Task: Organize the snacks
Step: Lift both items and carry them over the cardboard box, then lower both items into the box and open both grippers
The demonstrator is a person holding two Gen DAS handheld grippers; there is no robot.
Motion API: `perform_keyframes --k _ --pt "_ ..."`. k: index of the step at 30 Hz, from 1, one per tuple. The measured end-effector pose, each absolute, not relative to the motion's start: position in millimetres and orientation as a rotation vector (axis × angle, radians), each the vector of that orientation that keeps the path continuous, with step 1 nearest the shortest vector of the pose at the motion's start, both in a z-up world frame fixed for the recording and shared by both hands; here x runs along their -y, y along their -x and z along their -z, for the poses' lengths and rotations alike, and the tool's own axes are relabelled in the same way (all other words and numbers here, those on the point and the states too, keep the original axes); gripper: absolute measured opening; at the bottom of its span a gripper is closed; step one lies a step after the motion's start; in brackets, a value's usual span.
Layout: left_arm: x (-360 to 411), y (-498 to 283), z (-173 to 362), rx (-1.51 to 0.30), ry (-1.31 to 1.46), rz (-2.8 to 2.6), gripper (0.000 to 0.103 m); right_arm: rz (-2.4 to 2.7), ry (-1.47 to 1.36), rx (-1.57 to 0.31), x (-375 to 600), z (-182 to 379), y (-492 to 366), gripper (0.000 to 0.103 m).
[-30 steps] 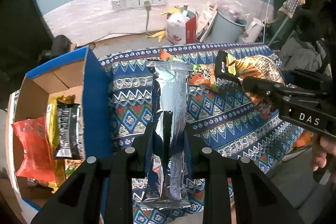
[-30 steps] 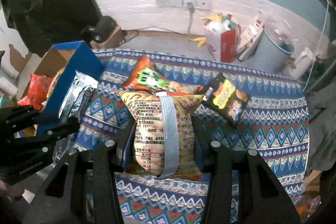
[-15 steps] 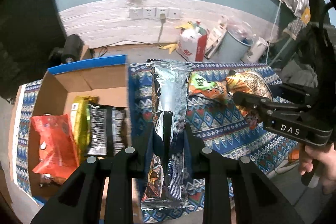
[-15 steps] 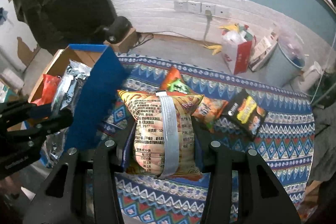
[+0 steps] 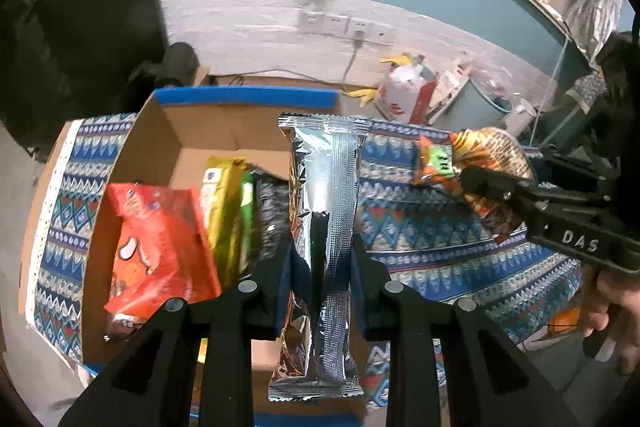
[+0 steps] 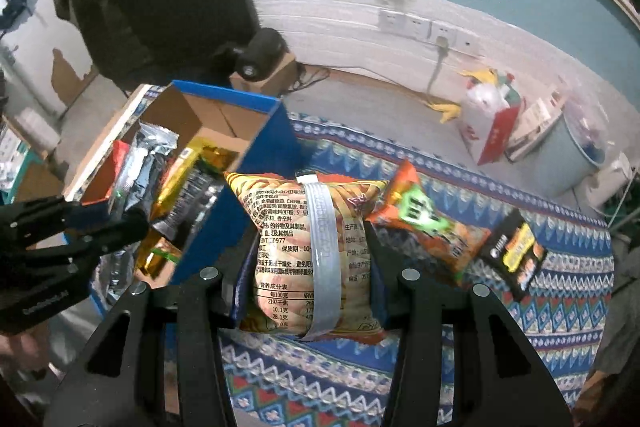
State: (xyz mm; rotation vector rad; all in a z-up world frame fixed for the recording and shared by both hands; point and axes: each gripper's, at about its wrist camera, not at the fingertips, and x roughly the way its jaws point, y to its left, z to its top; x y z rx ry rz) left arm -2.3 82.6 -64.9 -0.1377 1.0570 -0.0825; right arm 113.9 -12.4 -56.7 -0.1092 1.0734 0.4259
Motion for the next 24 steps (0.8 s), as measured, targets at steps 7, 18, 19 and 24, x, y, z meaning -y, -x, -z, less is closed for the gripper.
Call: perform_keyframes --k 7,18,19,24 --pt "-94.8 2.3 90.2 -1.107 0.155 0.071 0.026 -0.465 0.124 -1.082 -22.1 60.5 -120.8 0.046" --pt "-134.5 3.5 87.3 -1.096 0.194 -0.014 0.048 -0.514 0.137 -1.092 -71.1 66.7 -133.3 0.046" --pt "-139.1 3.4 86.2 -1.092 0.200 -0.019 0.049 -0.519 0.138 -1.094 -74.6 67.8 -133.9 0.046" --pt "-162.9 2.2 77.9 -1.070 0.242 -0.044 0.049 -0.547 0.146 -1.116 -96.7 77.0 -137.5 0.046"
